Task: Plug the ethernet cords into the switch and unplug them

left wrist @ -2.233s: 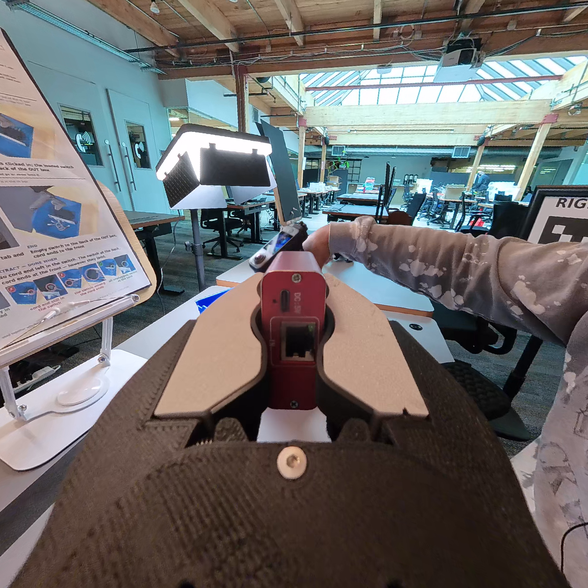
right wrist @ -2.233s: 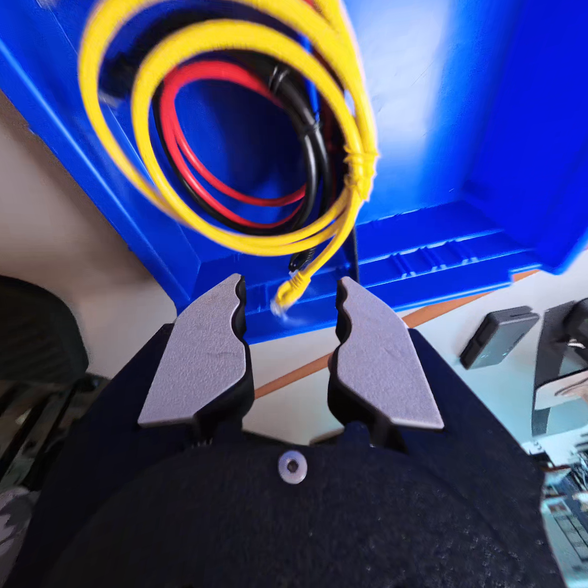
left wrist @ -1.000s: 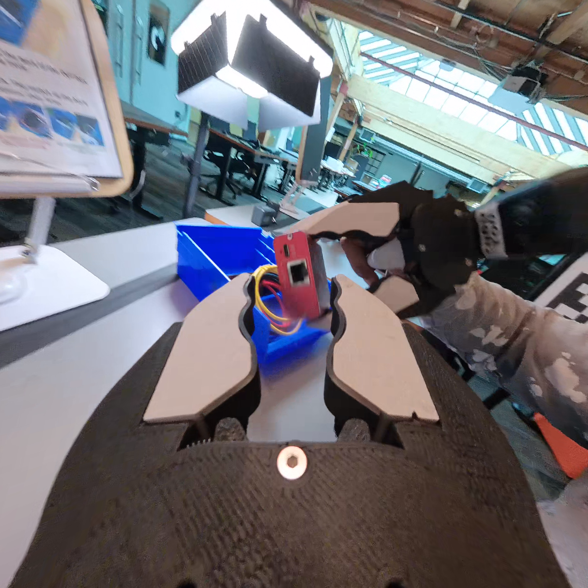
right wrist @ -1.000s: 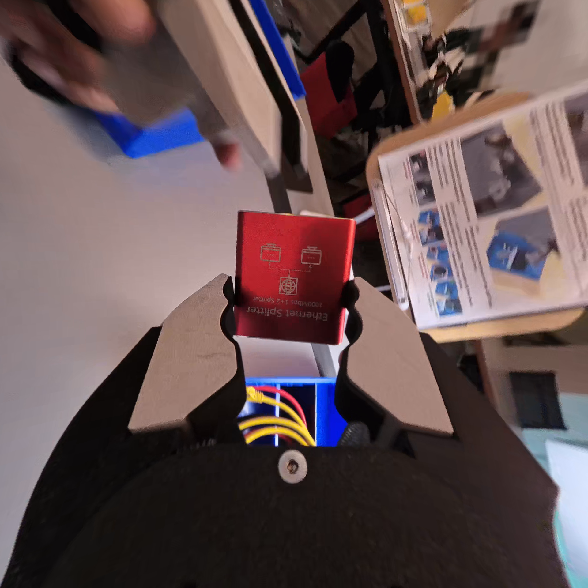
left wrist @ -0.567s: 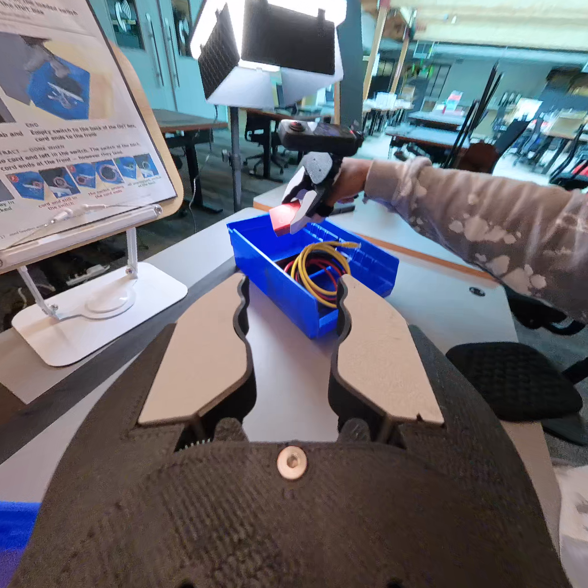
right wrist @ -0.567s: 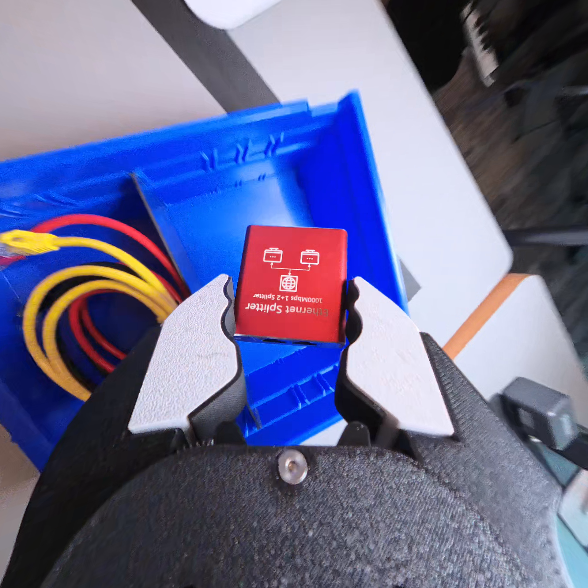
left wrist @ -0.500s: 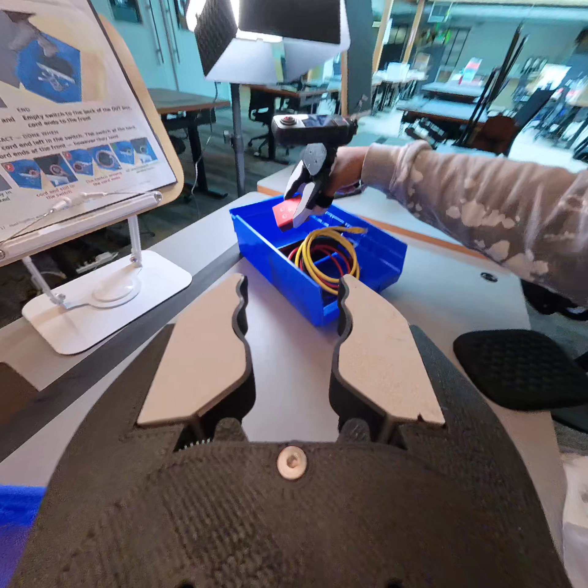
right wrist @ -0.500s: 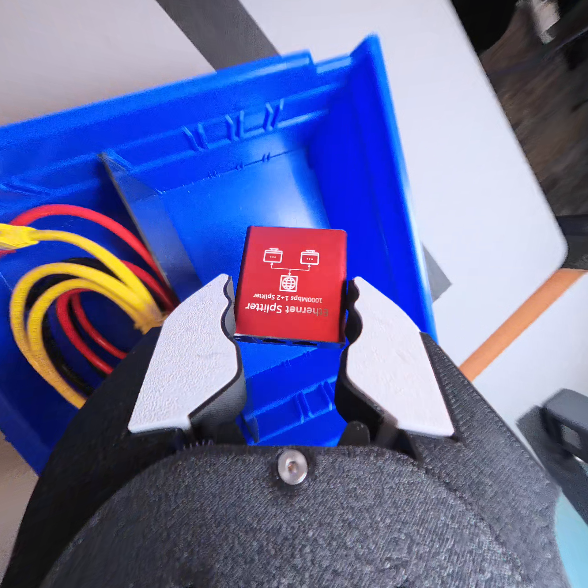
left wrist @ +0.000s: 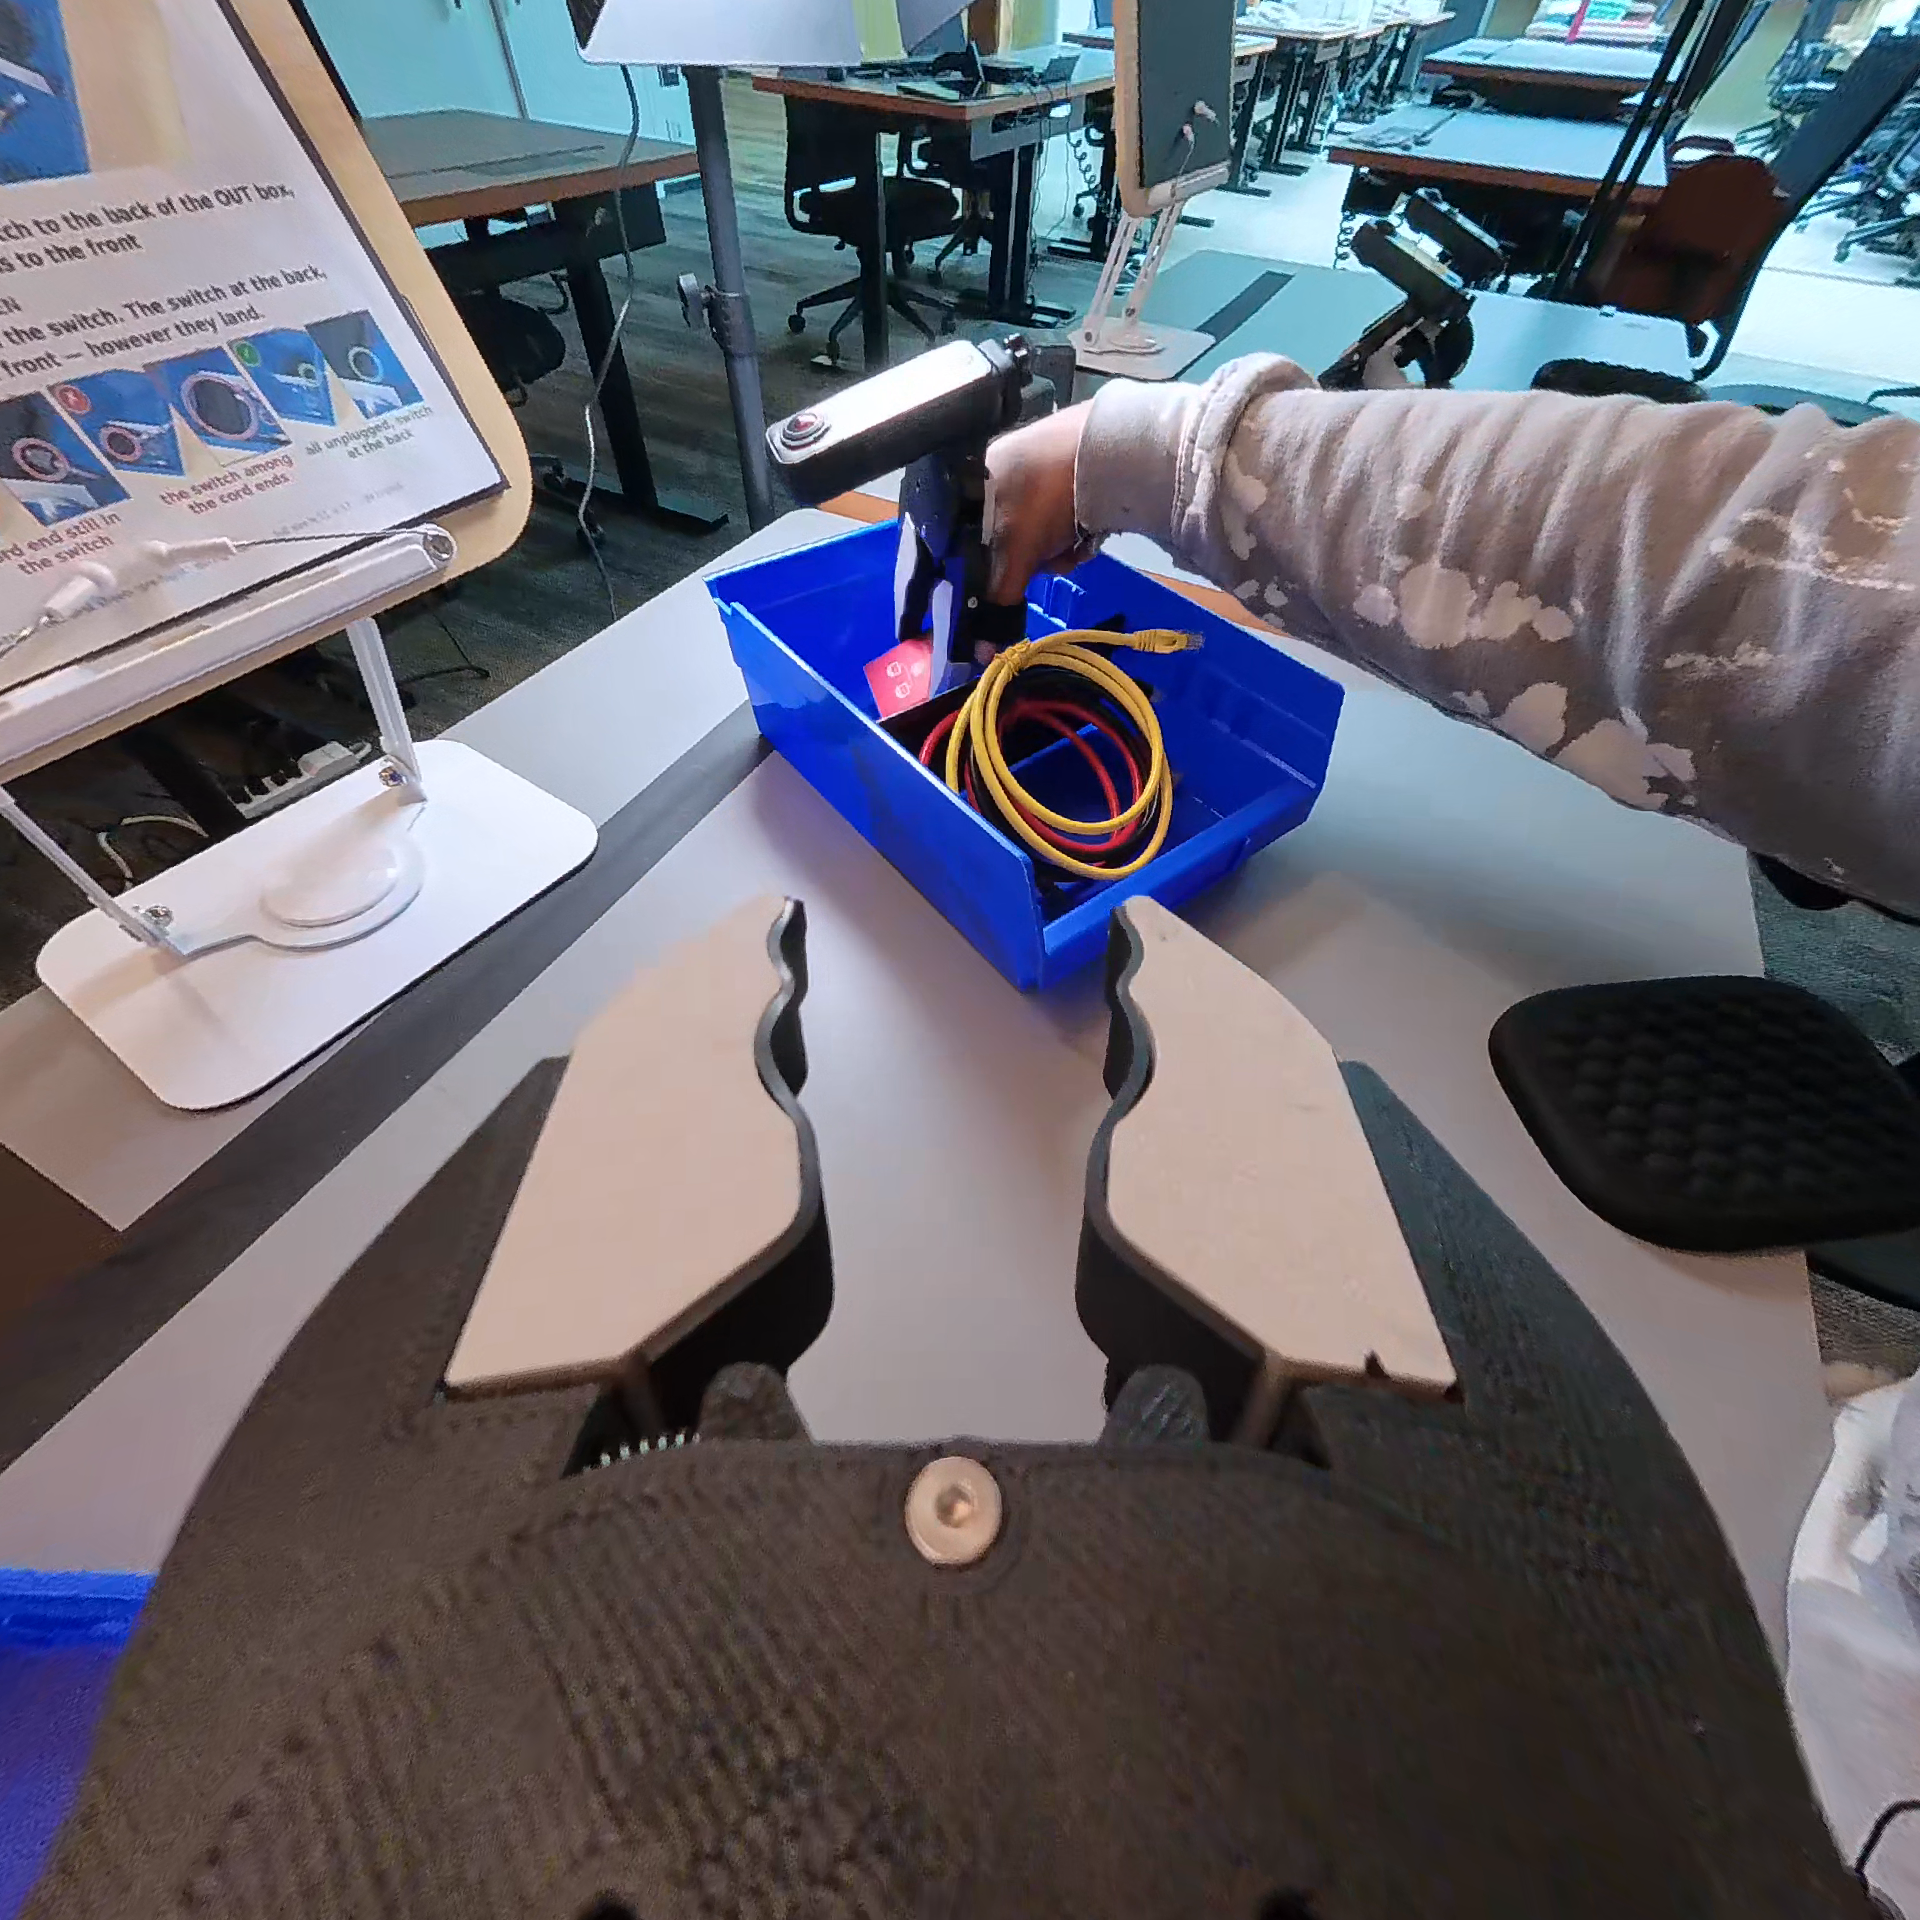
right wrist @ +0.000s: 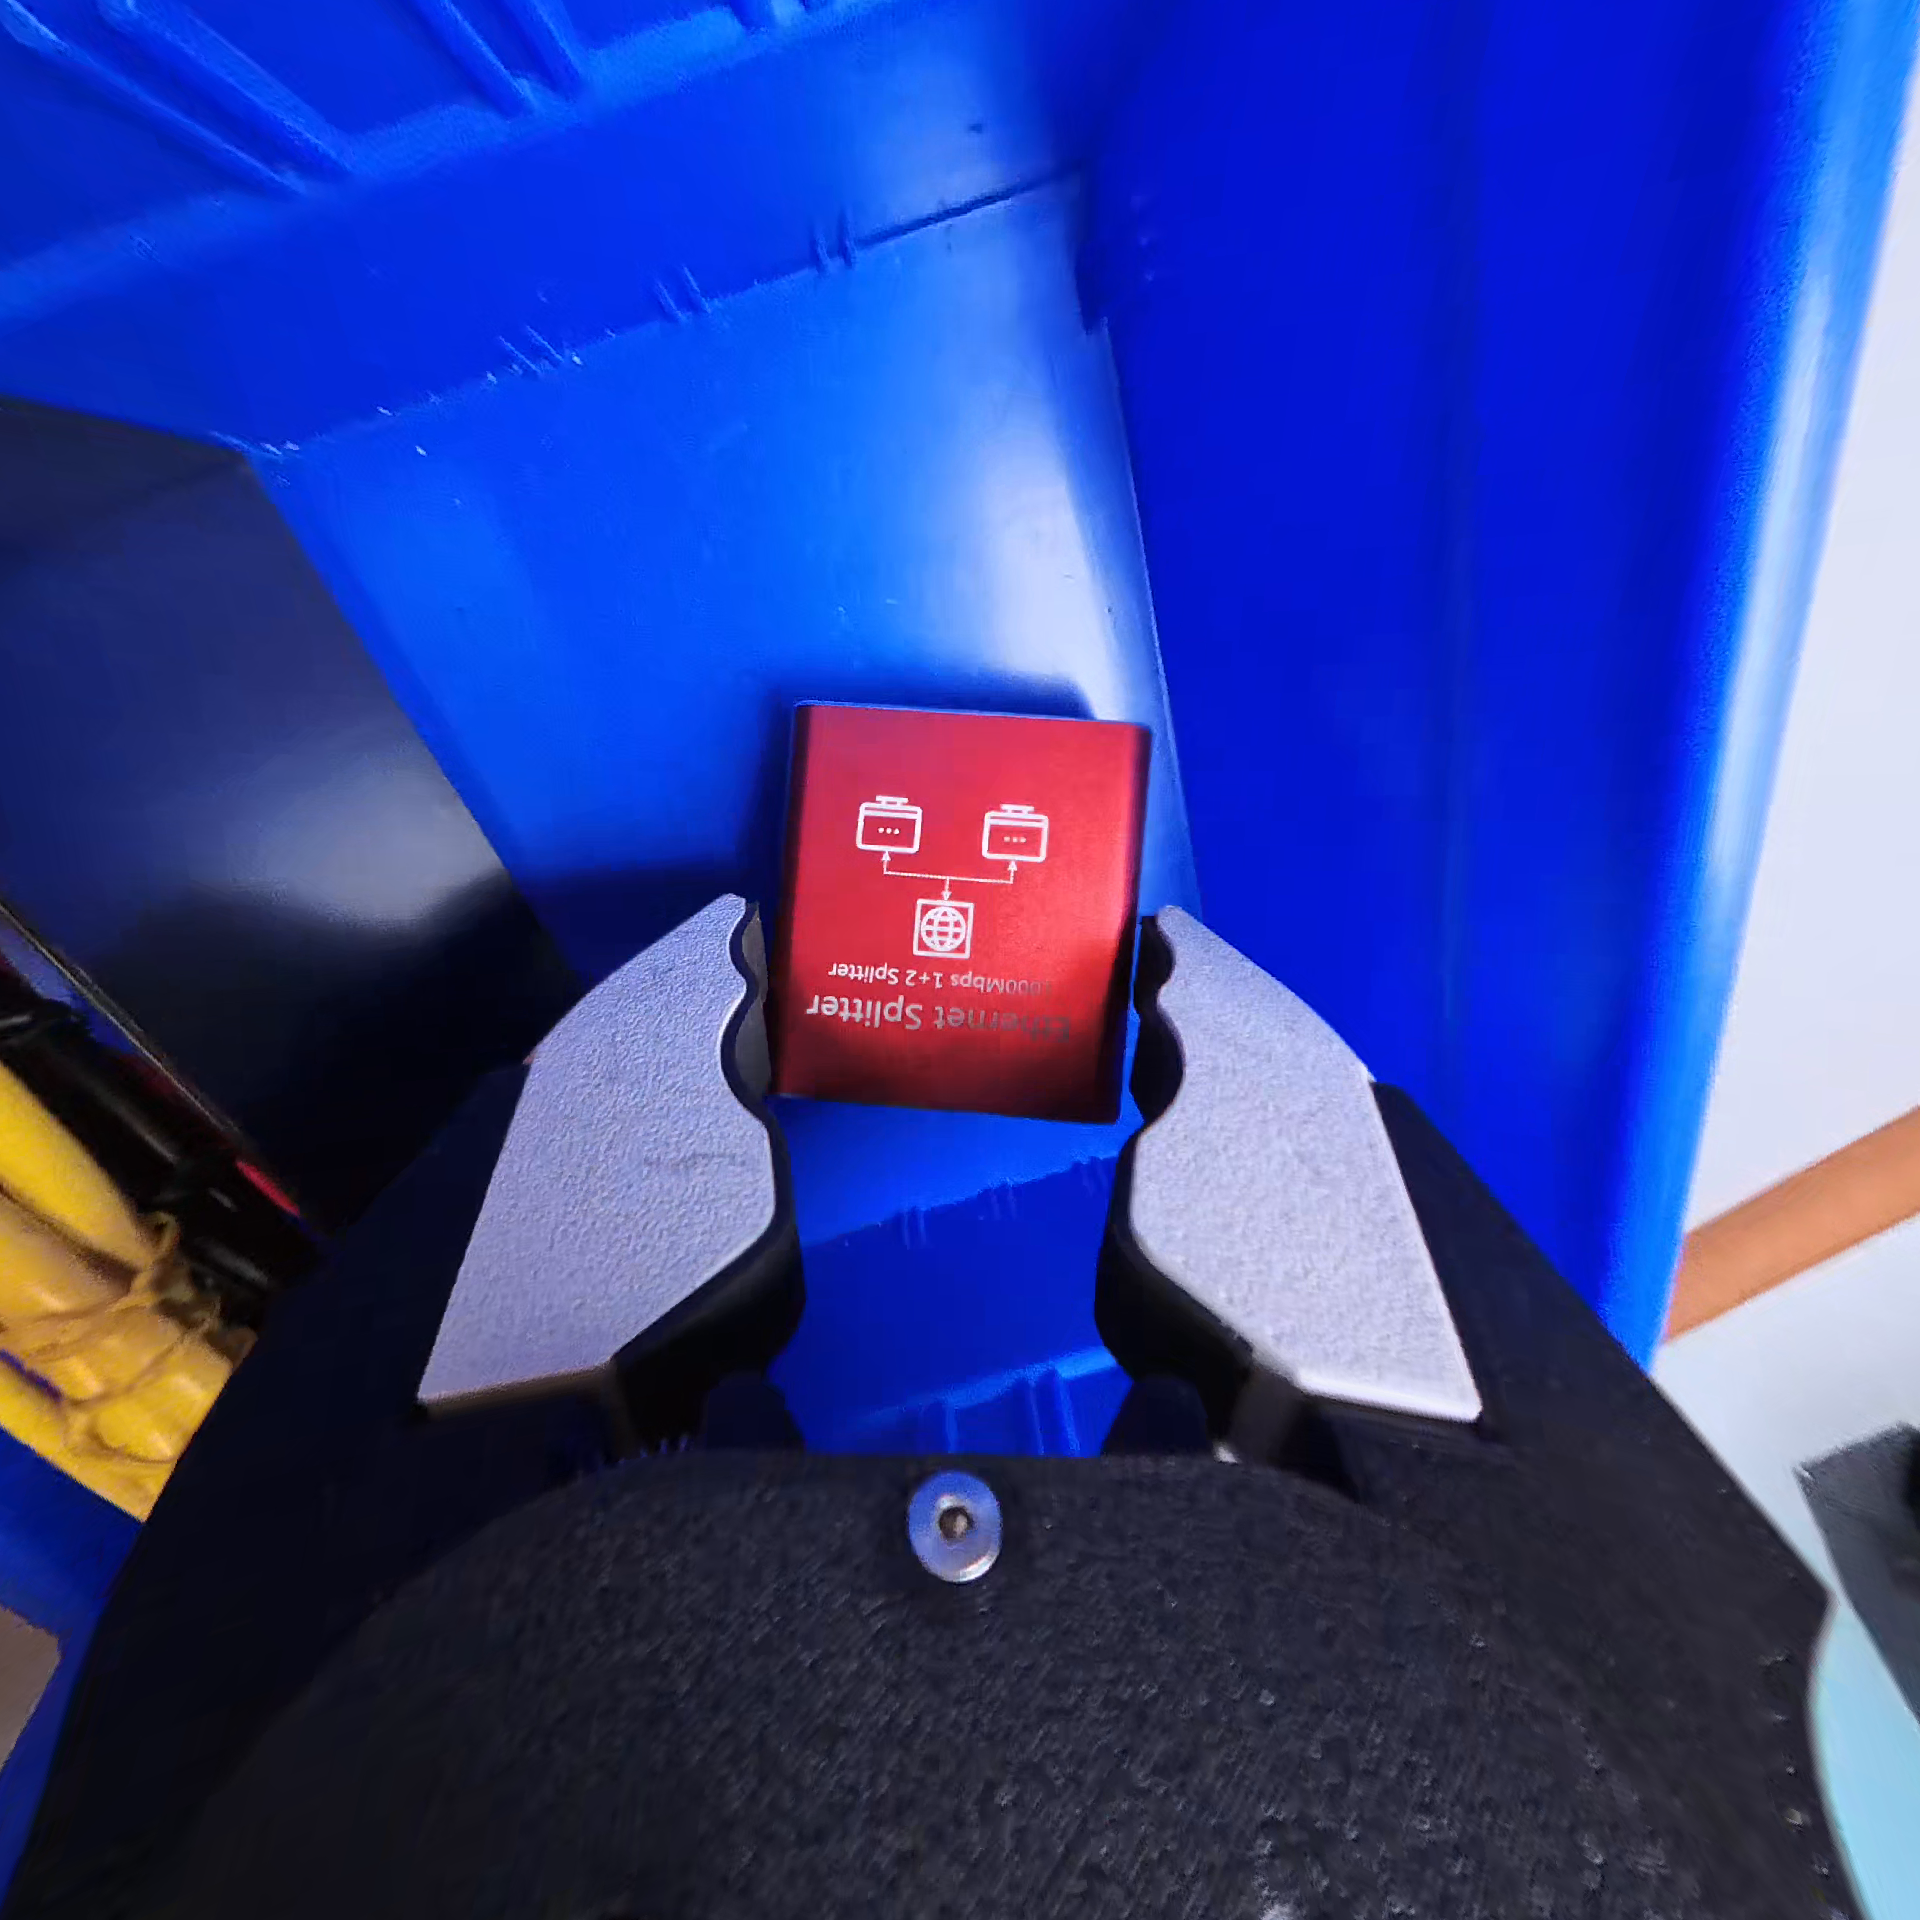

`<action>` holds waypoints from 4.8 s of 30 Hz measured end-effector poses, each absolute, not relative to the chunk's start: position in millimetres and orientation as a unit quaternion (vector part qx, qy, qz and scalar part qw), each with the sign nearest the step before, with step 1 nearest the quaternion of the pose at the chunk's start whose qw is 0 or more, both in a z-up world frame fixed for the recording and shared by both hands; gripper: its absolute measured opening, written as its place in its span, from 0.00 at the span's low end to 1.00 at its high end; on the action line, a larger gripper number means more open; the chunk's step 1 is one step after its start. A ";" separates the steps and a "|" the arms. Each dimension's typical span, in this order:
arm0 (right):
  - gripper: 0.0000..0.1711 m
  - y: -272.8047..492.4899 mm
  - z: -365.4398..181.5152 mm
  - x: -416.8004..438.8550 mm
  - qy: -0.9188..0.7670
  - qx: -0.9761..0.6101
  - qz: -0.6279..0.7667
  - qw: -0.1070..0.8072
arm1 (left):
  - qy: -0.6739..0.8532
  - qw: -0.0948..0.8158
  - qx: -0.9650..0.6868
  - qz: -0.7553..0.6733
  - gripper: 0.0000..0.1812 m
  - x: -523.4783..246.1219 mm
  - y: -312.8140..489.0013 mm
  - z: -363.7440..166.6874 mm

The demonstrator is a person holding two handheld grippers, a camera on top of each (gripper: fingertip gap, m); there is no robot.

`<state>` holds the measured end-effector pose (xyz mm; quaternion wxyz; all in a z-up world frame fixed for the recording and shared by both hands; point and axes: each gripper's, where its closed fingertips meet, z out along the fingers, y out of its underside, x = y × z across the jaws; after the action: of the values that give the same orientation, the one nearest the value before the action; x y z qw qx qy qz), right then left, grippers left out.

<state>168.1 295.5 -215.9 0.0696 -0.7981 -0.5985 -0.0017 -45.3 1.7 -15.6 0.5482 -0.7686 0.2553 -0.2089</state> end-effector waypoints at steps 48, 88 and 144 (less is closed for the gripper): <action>0.16 3.0 -225.0 153.5 -0.838 -0.522 -0.086 0.131 | 0.400 0.169 -0.893 0.120 0.15 -192.1 -62.6 -226.4; 0.07 29.8 -167.8 210.2 -0.293 -0.781 0.130 0.537 | 0.097 0.531 -0.822 -0.184 0.25 48.5 -9.8 -177.7; 0.11 -114.1 -133.4 -202.0 -0.511 -0.612 0.334 0.504 | -0.163 0.635 -0.745 0.120 0.04 -354.6 -214.3 -125.3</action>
<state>-202.0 -114.1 -133.4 0.5037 -0.6116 -0.5106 0.3339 -354.6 -214.3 -125.3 0.6350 -0.7454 -0.1634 0.1200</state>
